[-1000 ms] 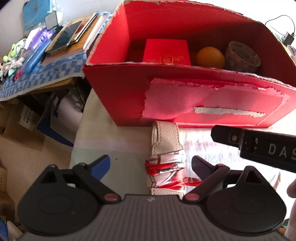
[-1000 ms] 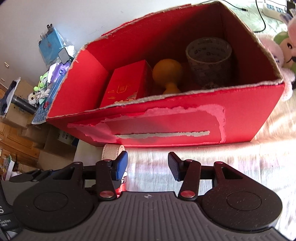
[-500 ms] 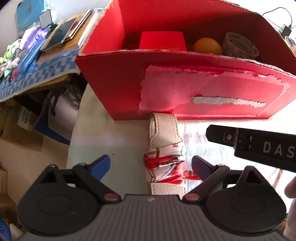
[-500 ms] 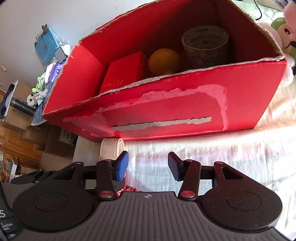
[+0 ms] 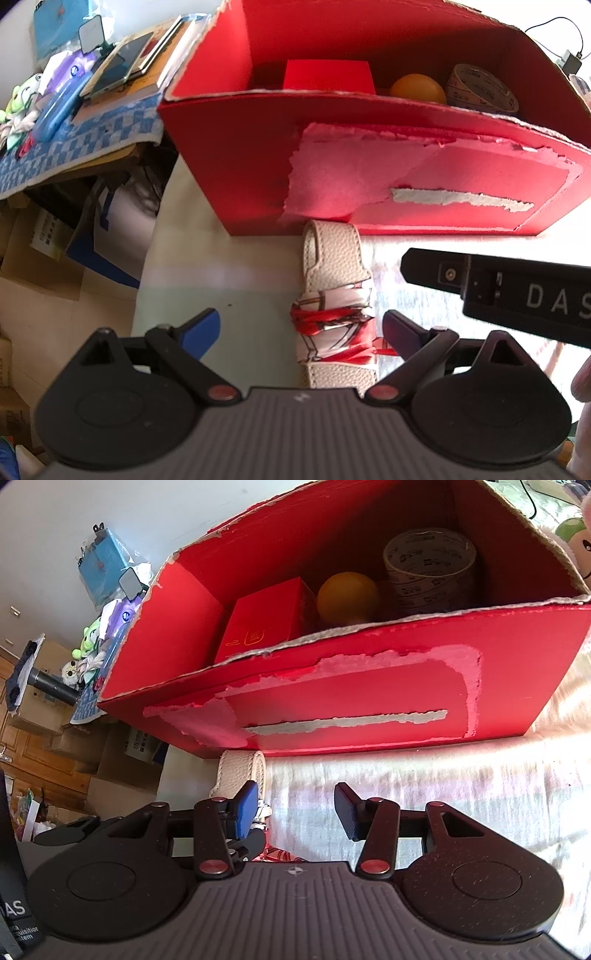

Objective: Organize objects
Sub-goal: 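Move the right gripper down toward the white-and-red strap item, then close the right gripper on the white strap of the item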

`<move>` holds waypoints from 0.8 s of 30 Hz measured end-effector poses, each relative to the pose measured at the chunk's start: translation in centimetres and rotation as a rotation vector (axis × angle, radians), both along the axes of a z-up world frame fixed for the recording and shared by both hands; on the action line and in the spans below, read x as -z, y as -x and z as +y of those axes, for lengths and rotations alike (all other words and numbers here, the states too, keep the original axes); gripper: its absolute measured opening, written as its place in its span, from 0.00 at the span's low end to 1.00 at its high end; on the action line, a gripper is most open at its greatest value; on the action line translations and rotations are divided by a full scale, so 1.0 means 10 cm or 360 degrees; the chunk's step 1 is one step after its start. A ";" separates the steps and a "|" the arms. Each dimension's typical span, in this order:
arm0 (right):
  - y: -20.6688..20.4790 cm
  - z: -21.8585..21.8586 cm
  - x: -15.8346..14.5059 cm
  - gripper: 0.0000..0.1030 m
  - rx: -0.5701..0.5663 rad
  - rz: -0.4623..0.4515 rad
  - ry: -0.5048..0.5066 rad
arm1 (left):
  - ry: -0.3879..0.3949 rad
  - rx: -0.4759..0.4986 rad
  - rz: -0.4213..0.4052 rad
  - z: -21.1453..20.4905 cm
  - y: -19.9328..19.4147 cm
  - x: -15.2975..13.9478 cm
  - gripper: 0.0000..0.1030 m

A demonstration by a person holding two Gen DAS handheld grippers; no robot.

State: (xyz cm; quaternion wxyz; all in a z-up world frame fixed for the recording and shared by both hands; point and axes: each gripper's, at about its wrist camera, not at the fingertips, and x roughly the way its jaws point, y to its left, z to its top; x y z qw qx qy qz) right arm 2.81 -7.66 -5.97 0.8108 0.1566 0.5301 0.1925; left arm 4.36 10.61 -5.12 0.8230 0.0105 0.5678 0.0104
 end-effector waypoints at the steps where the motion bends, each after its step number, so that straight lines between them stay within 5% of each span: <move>1: 0.00 0.00 0.00 0.49 0.0001 0.0001 -0.0002 | 0.0001 0.0000 0.0000 0.01 0.00 0.00 0.92; 24: 0.02 0.15 0.02 0.49 0.0012 0.0030 -0.0026 | 0.0027 0.0033 0.0021 0.09 0.03 0.05 0.92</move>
